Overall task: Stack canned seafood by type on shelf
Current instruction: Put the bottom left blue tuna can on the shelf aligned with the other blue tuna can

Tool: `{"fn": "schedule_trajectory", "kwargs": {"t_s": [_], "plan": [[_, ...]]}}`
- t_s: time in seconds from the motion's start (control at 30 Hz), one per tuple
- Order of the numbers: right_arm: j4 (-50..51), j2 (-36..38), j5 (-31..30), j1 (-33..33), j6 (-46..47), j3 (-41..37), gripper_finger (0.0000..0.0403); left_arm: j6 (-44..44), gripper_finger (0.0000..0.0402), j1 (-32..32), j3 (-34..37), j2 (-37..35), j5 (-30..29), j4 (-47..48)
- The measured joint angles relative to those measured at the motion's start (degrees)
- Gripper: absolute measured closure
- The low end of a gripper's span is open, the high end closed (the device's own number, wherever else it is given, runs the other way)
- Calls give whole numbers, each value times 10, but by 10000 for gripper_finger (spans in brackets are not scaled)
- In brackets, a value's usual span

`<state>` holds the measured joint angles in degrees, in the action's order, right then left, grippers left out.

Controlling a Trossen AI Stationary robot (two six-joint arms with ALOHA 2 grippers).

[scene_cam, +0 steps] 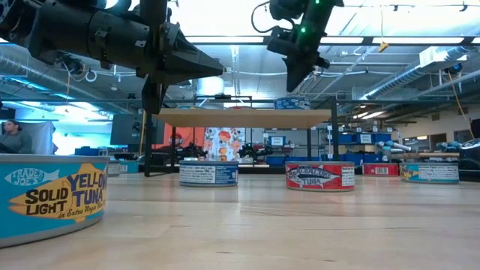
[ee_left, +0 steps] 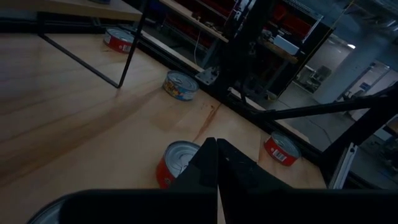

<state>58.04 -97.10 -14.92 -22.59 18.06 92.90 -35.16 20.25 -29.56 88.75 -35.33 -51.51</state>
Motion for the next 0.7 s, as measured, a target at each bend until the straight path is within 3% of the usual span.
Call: {"fn": "schedule_trajectory", "kwargs": {"t_s": [0.7], "plan": [[71,-2,30,-21,1,0,397,0,400,0,0,0,0,0]]}}
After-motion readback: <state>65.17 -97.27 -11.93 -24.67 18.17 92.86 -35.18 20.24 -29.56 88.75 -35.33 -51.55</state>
